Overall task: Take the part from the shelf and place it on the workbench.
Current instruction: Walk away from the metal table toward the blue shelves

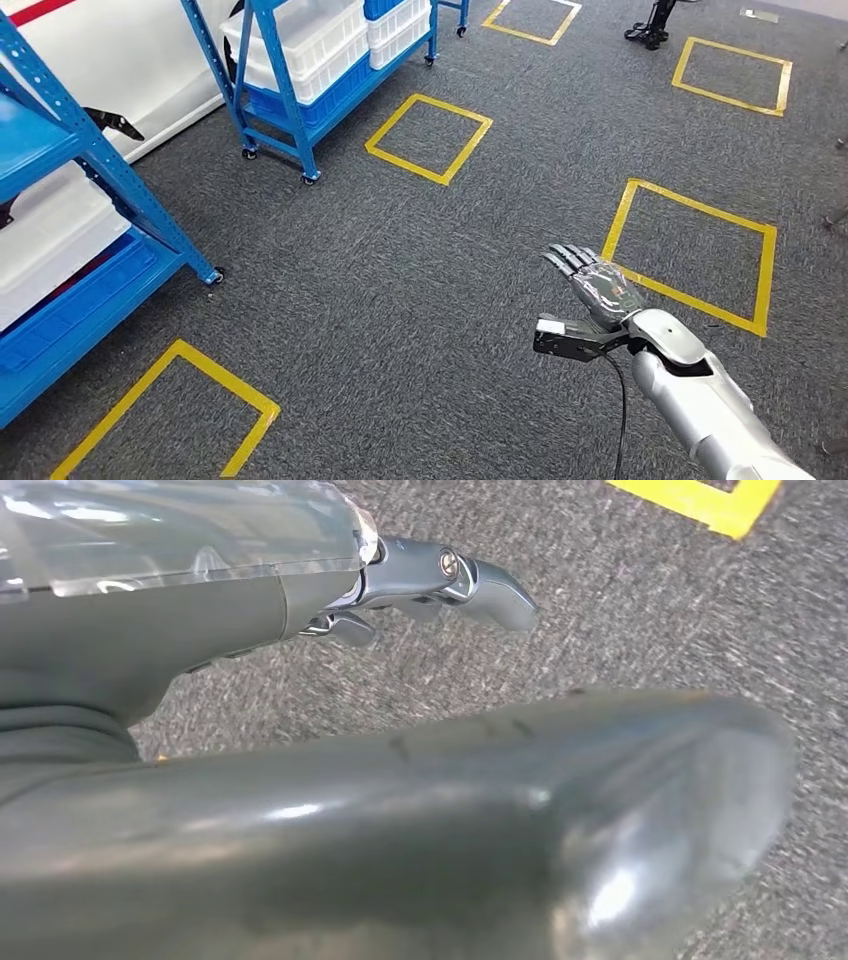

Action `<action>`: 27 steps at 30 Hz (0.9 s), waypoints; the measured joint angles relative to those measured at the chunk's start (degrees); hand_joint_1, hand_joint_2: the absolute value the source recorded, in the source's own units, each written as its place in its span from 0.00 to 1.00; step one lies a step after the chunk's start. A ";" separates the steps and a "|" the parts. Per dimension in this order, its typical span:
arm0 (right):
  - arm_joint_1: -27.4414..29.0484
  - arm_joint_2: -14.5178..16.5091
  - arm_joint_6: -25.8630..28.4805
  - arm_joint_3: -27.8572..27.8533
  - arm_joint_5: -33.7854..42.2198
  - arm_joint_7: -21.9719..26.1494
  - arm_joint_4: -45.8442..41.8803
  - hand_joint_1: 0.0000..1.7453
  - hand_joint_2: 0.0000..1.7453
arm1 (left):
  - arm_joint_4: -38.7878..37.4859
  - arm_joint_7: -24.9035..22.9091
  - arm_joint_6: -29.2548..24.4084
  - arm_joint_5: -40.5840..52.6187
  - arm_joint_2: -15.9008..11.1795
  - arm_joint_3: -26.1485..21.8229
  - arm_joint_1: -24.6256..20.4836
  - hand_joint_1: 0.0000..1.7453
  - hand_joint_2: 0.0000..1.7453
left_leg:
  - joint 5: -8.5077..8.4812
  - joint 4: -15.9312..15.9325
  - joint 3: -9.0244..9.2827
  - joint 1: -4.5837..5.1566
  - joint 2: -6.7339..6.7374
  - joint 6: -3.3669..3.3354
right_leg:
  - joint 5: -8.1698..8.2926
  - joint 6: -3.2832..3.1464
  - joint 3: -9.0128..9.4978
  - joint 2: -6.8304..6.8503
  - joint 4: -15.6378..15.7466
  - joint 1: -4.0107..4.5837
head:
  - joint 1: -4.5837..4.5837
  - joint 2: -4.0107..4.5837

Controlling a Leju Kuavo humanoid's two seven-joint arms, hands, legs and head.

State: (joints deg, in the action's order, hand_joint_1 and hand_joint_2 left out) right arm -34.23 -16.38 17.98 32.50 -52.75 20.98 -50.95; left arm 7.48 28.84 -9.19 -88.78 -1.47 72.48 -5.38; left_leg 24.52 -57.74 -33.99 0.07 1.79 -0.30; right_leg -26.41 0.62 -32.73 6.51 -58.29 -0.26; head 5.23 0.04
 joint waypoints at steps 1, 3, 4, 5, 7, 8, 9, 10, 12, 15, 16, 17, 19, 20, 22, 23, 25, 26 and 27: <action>-0.03 0.01 0.01 -0.01 0.03 0.04 0.09 0.00 0.00 | 0.00 -0.18 -0.02 0.08 0.00 0.02 -0.11 0.00 0.00 | -0.20 0.23 0.08 -0.07 -0.57 -0.34 | -0.62 0.30 -0.22 -0.95 -0.71 -0.20 | 0.01 0.00; -0.07 -0.04 -0.08 -0.02 0.02 0.05 0.27 0.00 0.00 | 0.00 -0.56 -0.04 0.14 -0.01 0.05 -0.59 0.00 0.00 | -0.53 0.58 0.23 -0.31 -1.62 -0.85 | -3.55 0.72 -2.33 -4.15 -5.46 -0.55 | -0.01 0.00; -0.04 -0.06 -0.20 -0.02 -0.01 0.02 0.41 0.00 0.00 | 0.00 -0.73 -0.07 0.15 -0.01 0.07 -0.86 0.00 0.00 | -0.57 0.58 0.19 -0.31 -2.23 -0.96 | -5.48 0.79 -4.22 -5.38 -9.35 -0.59 | -0.02 0.00; 0.04 -0.08 -0.33 -0.01 -0.08 -0.01 0.57 0.00 0.00 | 0.00 -0.86 -0.10 0.14 -0.02 0.08 -1.04 0.00 0.00 | -0.58 0.55 0.16 -0.28 -2.88 -0.99 | -6.96 0.83 -6.18 -5.92 -13.20 -0.59 | -0.03 0.00; 0.12 -0.04 -0.56 0.00 -0.30 -0.05 0.94 0.00 0.00 | 0.00 -1.01 -0.24 0.09 -0.03 0.09 -1.13 0.00 0.00 | -0.57 0.42 0.15 -0.22 -4.32 -0.99 | -6.86 0.79 -8.07 -6.18 -16.26 -0.60 | -0.03 0.00; 0.05 -0.02 -0.62 0.00 -0.43 -0.01 1.10 0.00 0.00 | 0.00 -1.03 -0.31 0.05 -0.03 0.09 -1.12 0.00 0.00 | -0.54 0.30 0.16 -0.23 -5.07 -0.94 | -5.13 0.70 -7.37 -6.33 -14.35 -0.62 | -0.03 0.00; -0.11 -0.01 -0.65 0.00 -0.53 0.04 1.26 0.00 0.00 | 0.00 -1.01 -0.36 0.01 -0.03 0.09 -1.12 0.00 0.00 | -0.47 0.13 0.17 -0.26 -5.79 -0.83 | -2.77 0.57 -5.77 -6.86 -10.63 -0.67 | -0.03 0.00; -0.33 -0.01 -0.67 0.00 -0.57 0.11 1.42 0.00 0.00 | 0.00 -0.97 -0.38 -0.03 -0.02 0.09 -1.13 0.00 0.00 | -0.40 -0.04 0.09 -0.30 -6.47 -0.66 | -0.96 0.45 -3.98 -8.26 -6.66 -0.79 | -0.03 0.00; -0.72 -0.01 -0.81 0.01 -0.55 0.44 1.75 0.00 0.00 | 0.00 -0.86 -0.38 -0.12 0.00 0.08 -1.18 0.00 0.00 | -0.39 -0.34 -0.33 -0.41 -7.73 -0.06 | 0.85 0.33 -1.79 -10.38 -1.48 -0.85 | -0.03 0.00; -1.17 0.23 -1.13 0.07 -0.38 1.17 2.26 0.00 0.00 | 0.00 -0.75 -0.38 -0.26 -0.04 0.07 -0.94 0.00 0.00 | -0.64 -0.18 -0.89 -0.69 -9.02 1.09 | 0.94 -0.20 -1.45 -9.43 -0.49 -0.67 | -0.03 0.00; -1.39 0.40 -1.17 0.08 -0.31 1.33 2.37 0.00 0.00 | 0.00 -0.73 -0.38 -0.27 -0.08 0.07 -0.87 0.00 0.00 | -0.33 -0.54 -1.12 -0.59 -8.13 1.38 | 1.05 -0.57 -1.28 -8.82 -0.18 -0.76 | -0.02 0.00; -1.59 0.57 -1.19 0.09 -0.20 1.46 2.45 0.00 0.00 | 0.00 -0.70 -0.38 -0.28 -0.12 0.08 -0.91 0.00 0.00 | 0.57 -1.90 -1.77 -0.47 -6.61 1.62 | 1.17 -0.95 -1.11 -8.12 0.14 -0.84 | -0.01 0.00; -1.75 0.72 -1.24 0.09 0.02 1.64 2.64 0.00 0.00 | 0.00 -0.63 -0.38 -0.27 -0.15 0.09 -1.12 0.00 0.00 | 3.98 -8.27 -4.75 -0.40 -3.24 1.99 | 1.17 -1.53 -0.86 -6.64 0.44 -0.67 | 0.02 0.00; -1.76 0.75 -1.27 0.09 0.12 1.70 2.75 0.00 0.00 | 0.00 -0.62 -0.38 -0.26 -0.15 0.09 -1.19 0.00 0.00 | 5.76 -12.39 -6.73 -0.49 -2.53 2.15 | 1.10 -1.69 -0.82 -5.86 0.43 -0.49 | 0.02 0.00; -1.71 0.85 -1.34 0.14 0.21 1.79 2.99 0.00 0.00 | 0.00 -0.62 -0.39 -0.28 -0.15 0.09 -1.13 0.00 0.00 | 6.78 -16.88 -8.87 -0.60 -2.20 2.31 | 0.96 -1.80 -0.76 -4.39 0.39 -0.25 | 0.02 0.00; -1.71 0.95 -1.37 0.17 0.22 1.85 3.08 0.00 0.00 | 0.00 -0.63 -0.41 -0.33 -0.15 0.09 -1.08 0.00 0.00 | 5.67 -15.72 -8.23 -0.61 -2.09 2.28 | 0.88 -1.80 -0.68 -3.70 0.36 -0.17 | 0.02 0.00; -1.77 1.22 -1.39 0.25 0.21 1.97 3.18 0.00 0.00 | 0.00 -0.64 -0.49 -0.47 -0.19 0.09 -1.08 0.00 0.00 | 1.96 -7.69 -4.01 -0.40 -0.48 1.76 | 0.60 -1.65 -0.35 -2.41 0.31 -0.02 | 0.02 0.00; -1.85 1.36 -1.38 0.28 0.17 2.00 3.22 0.00 0.00 | 0.00 -0.63 -0.54 -0.54 -0.22 0.09 -1.14 0.00 0.00 | 0.63 -3.83 -1.93 -0.14 0.62 1.33 | 0.44 -1.48 -0.22 -1.86 0.25 0.15 | 0.02 0.00; -1.95 1.48 -1.37 0.31 0.11 2.03 3.28 0.00 0.00 | 0.00 -0.61 -0.57 -0.58 -0.25 0.09 -1.21 0.00 0.00 | -0.10 -1.23 -0.62 0.11 1.43 0.88 | 0.30 -1.26 -0.12 -1.37 0.20 0.29 | 0.02 0.00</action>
State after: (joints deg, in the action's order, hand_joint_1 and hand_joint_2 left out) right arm -36.18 -14.90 16.61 32.81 -52.63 23.02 -47.67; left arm 7.48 28.23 -9.76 -89.36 -1.72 72.57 -6.58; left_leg 24.42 -58.97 -34.61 0.18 3.22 0.57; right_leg -26.11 -0.63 -32.85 5.13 -58.09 0.03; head 5.25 0.04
